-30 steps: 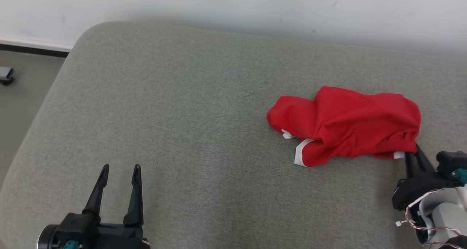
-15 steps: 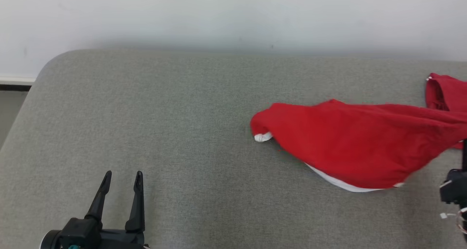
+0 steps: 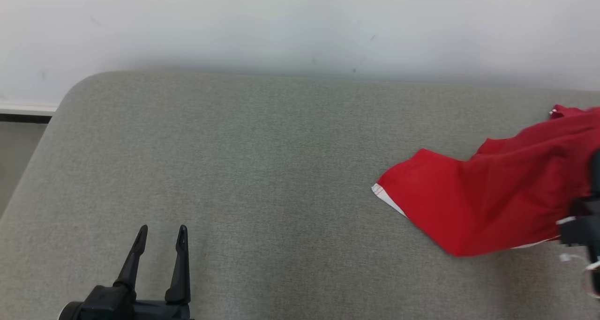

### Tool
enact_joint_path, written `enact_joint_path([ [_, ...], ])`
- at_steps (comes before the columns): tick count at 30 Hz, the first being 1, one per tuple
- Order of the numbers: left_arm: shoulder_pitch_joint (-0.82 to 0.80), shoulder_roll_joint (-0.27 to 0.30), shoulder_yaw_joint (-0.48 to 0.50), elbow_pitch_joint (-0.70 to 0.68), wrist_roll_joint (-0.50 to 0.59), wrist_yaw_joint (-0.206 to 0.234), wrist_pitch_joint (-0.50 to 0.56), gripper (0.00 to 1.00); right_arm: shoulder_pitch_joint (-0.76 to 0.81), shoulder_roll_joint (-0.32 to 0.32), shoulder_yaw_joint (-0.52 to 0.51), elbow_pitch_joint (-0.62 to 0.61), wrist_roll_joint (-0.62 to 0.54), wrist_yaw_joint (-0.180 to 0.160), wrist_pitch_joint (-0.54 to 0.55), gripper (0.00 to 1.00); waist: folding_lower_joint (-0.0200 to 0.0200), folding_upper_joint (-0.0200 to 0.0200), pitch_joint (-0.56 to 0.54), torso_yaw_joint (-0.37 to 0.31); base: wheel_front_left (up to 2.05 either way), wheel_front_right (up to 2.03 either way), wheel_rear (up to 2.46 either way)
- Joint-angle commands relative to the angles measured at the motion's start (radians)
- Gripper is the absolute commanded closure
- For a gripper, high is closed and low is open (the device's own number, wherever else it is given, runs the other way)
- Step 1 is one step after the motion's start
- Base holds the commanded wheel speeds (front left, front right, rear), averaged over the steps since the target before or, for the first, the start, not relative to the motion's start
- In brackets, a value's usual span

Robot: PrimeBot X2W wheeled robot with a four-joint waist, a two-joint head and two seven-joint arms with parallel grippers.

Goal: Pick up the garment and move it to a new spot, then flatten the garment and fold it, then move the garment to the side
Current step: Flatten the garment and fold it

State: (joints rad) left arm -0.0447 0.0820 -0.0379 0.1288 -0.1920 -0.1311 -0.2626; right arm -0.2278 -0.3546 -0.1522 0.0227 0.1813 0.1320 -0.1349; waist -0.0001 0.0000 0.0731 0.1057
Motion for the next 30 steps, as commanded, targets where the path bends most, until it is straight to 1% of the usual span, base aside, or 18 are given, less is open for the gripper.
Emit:
enact_joint_path([
  [1,0.008,-0.003,0.002,0.001,0.003,0.002,-0.003,0.0,-0.009,0.009,0.014,-0.007,-0.007,-0.003,0.002,1.0,0.0001,0.0,0.001,0.011,0.0,0.0,0.0],
  [5,-0.001,-0.004,0.003,0.005,-0.001,0.001,-0.003,0.0,-0.05,0.036,0.131,-0.004,0.008,-0.003,0.006,1.0,0.0001,0.0,0.01,0.033,0.0,0.0,0.0],
  [9,-0.027,-0.001,0.0,0.011,-0.007,0.001,-0.003,0.0,-0.112,0.06,0.254,0.053,0.026,-0.003,-0.011,1.0,0.0001,0.0,0.022,0.065,0.0,0.0,0.0],
  [15,-0.041,-0.007,-0.008,0.018,-0.009,0.001,-0.003,0.0,-0.208,0.124,0.43,0.199,0.053,-0.003,-0.049,1.0,0.0001,0.0,0.041,0.11,0.0,0.0,0.0],
  [22,-0.049,-0.014,-0.015,0.028,-0.014,0.001,-0.003,0.0,-0.296,0.235,0.64,0.375,0.084,-0.003,-0.094,1.0,0.0001,0.0,0.064,0.149,0.0,0.0,0.0],
  [26,-0.062,-0.018,-0.025,0.033,-0.015,0.001,-0.003,0.0,-0.347,0.282,0.735,0.48,0.11,-0.003,-0.112,1.0,0.0001,0.0,0.078,0.165,0.0,0.0,0.0],
  [28,-0.065,-0.02,-0.029,0.04,-0.015,0.001,-0.003,0.0,-0.366,0.293,0.778,0.547,0.119,-0.003,-0.114,1.0,0.0001,0.0,0.085,0.172,0.0,0.0,0.0],
  [29,-0.068,-0.021,-0.032,0.043,-0.014,0.001,-0.003,0.0,-0.373,0.297,0.793,0.591,0.133,-0.003,-0.104,0.85,0.0001,0.0,0.087,0.175,0.0,0.0,0.0],
  [30,-0.072,-0.022,-0.036,0.045,-0.013,0.001,-0.003,0.0,-0.38,0.299,0.809,0.641,0.146,-0.003,-0.08,0.67,0.0001,0.0,0.089,0.178,0.0,0.0,0.0],
])
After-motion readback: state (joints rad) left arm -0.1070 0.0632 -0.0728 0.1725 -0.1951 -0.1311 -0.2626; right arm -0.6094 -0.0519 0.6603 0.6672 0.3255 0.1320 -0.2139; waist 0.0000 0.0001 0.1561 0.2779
